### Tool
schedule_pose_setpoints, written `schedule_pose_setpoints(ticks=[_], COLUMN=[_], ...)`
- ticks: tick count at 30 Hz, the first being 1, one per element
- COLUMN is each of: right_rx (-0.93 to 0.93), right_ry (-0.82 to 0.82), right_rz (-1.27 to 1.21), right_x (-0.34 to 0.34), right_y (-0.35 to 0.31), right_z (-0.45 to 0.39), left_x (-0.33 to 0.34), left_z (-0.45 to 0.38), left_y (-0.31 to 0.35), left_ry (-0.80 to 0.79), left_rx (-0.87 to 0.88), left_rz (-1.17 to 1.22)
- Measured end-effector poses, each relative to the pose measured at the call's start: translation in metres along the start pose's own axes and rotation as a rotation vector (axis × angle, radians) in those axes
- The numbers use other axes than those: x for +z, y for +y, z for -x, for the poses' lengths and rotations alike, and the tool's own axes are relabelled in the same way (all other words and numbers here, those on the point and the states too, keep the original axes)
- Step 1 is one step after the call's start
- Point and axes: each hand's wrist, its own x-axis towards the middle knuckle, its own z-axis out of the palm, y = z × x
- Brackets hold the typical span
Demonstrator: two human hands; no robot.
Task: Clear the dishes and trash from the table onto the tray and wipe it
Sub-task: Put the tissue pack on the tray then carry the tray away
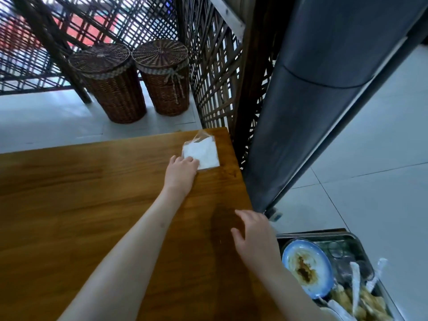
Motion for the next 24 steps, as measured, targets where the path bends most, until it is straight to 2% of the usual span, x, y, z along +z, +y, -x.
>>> schedule_pose_setpoints(ticks=[4,8,10,17,22,24], right_rx=[0.013,0.049,0.068,0.152,0.212,0.222], right_ry=[0.032,0.044,0.058,0.036,-0.014,-0.029], right_rz=[-0.006,-0.024,-0.036,-0.063,-0.026,-0.035], right_x=[-0.009,-0.025,-0.034,-0.061,-0.075,-0.079], right_y=[0.011,0.025,0.033,0.074,0.130,0.149], right_z=[0.013,0.032,0.045,0.107,0.151,0.166], left_x=[-0.012,-0.026,-0.031,-0.034,-0.026,-0.022], left_z=[0.013,0.052,0.074,0.143,0.168,0.173], left_y=[0.005,0.011,0.018,0.094,0.184,0.207], left_ry=[0.077,0.260,0.315,0.368,0.309,0.284], left_rx=[-0.020,-0.002,0.007,-0.041,0.110,0.111], left_rz=[0.006,0.234,0.273,0.414,0.455,0.447])
